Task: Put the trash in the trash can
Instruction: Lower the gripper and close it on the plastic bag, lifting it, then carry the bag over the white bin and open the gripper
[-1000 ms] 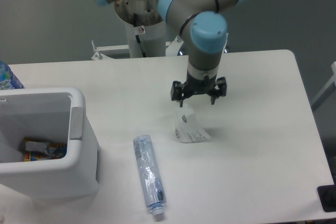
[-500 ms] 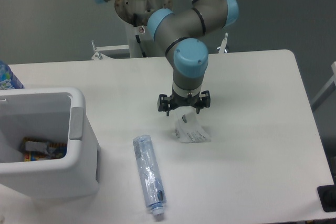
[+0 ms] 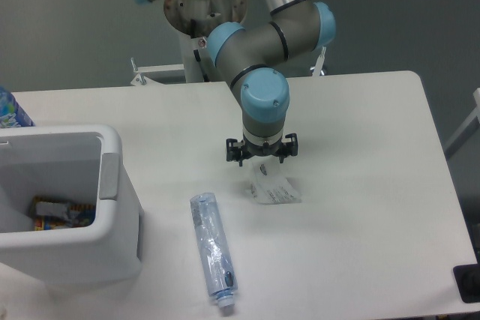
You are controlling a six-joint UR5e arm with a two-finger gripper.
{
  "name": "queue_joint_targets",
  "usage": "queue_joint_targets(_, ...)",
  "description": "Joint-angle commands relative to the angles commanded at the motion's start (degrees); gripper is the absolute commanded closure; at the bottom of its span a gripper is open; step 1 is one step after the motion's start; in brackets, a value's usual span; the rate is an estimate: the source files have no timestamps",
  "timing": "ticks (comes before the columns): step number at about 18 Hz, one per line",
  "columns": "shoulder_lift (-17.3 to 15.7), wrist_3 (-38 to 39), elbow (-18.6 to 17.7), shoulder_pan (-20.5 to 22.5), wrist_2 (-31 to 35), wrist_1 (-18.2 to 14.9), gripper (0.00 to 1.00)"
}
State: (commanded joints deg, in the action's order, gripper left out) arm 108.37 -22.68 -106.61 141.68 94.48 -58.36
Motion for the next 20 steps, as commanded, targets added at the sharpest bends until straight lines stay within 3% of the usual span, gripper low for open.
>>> queue_joint_targets(3,-0.26,0.26,0.53,0.00,0.09,-0.09,0.83)
queue_joint_targets(6,-0.44,0.09,0.70,0.00,0.00,-0.17,1.00)
queue_joint_targets(12,-0.88,0.97,2.55,0.26,-0.44,-0.26,1.00)
queue_joint_targets(15,-2.54,0.88,5.18,0.79,-1.66,-0.70,1.00)
queue_joint_targets(19,-4.92,6.39,9.57,2.37,-9.20,-0.35,1.00)
queue_joint_targets(20,-5.10,9.72,12.71,2.81,-11.93,-0.35,1.00)
